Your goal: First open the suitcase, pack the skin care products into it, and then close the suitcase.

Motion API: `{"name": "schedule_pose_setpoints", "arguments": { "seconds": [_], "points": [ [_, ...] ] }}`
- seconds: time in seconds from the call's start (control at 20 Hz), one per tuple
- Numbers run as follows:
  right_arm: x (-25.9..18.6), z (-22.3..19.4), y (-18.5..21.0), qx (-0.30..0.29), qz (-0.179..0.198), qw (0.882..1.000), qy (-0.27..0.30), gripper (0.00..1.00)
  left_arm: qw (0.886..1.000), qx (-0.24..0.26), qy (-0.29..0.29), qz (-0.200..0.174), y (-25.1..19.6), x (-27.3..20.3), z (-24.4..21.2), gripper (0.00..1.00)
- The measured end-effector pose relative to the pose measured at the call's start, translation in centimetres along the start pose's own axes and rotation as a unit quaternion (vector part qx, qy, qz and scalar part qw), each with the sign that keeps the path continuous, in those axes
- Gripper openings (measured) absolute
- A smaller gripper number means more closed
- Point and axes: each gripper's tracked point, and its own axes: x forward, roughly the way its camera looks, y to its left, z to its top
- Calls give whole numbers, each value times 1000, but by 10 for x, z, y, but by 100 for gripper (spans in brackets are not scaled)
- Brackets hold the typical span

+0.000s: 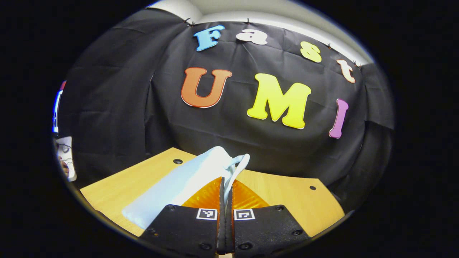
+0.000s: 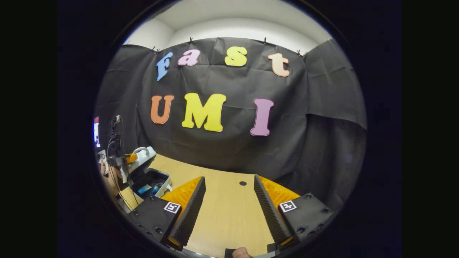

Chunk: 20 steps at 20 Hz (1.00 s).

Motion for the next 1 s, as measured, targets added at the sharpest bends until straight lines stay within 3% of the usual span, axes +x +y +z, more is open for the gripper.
{"name": "schedule_pose_setpoints", "arguments": {
  "seconds": [0.25, 0.7, 0.85, 0.95, 1.0],
  "points": [
    [13, -32, -9, 8, -1, 1000, 23, 81, 995, 99, 21, -1, -43, 3, -58, 3],
    [32, -64, -21, -1, -8, 999, 39, 81, 986, 148, 73, 2, -72, 11, -151, 3],
    [38, -54, -24, 4, -9, 999, 41, 81, 982, 172, 75, 10, -75, 12, -154, 3],
    [42, -45, -23, 9, -10, 999, 42, 81, 982, 170, 86, 6, -78, 12, -159, 7],
    [42, -40, -21, 8, -11, 999, 41, 81, 981, 167, 96, 4, -80, 12, -160, 13]
  ]
}}
